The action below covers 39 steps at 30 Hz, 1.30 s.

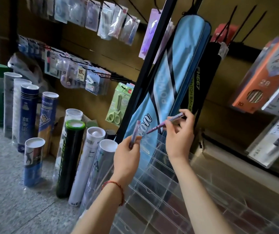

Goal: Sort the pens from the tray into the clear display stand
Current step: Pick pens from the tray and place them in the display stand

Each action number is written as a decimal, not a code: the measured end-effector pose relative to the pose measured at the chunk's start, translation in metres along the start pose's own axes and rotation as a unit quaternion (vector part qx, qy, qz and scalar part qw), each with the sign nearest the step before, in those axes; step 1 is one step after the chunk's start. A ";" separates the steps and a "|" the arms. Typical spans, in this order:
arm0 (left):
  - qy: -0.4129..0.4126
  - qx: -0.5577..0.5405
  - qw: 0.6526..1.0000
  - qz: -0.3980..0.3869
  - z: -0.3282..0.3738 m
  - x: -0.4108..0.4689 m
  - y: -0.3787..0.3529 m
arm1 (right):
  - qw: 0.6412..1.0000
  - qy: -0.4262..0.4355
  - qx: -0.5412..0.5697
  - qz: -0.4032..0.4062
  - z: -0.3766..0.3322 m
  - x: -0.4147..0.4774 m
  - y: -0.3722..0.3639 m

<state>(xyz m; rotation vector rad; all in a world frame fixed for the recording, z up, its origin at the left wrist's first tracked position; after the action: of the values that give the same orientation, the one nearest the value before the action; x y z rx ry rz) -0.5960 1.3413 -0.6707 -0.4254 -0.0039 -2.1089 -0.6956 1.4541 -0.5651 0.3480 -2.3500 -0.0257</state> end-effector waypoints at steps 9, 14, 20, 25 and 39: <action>-0.029 -0.006 0.998 -0.047 -0.005 0.030 -0.023 | 0.995 -0.014 -0.038 -0.095 0.020 0.019 -0.027; -0.008 -0.027 0.998 -0.051 -0.006 0.043 -0.024 | 0.980 -0.059 -0.078 -0.171 0.038 0.019 -0.044; 0.007 -0.055 0.997 -0.055 -0.007 0.052 -0.020 | 0.968 -0.093 -0.096 -0.213 0.035 0.030 -0.067; 0.006 -0.039 0.996 -0.085 -0.011 0.052 -0.025 | 0.961 -0.088 -0.139 -0.222 0.037 0.026 -0.079; 0.014 -0.022 0.995 -0.099 -0.021 0.050 -0.027 | 0.921 -0.081 -0.264 -0.274 0.050 0.023 -0.089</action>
<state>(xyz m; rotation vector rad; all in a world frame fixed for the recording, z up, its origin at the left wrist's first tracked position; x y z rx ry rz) -0.6491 1.3120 -0.6706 -0.4369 0.0186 -2.3132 -0.7243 1.3580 -0.5962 0.7339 -2.2154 -0.9663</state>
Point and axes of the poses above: each hand's wrist, its own x-axis towards the middle knuckle, its own y-axis out of the back of the hand, z = x × y, the point moved 9 cm from there along x, towards the middle knuckle, and after that the axes turned 5 degrees about -y, right-handed, at the moved point
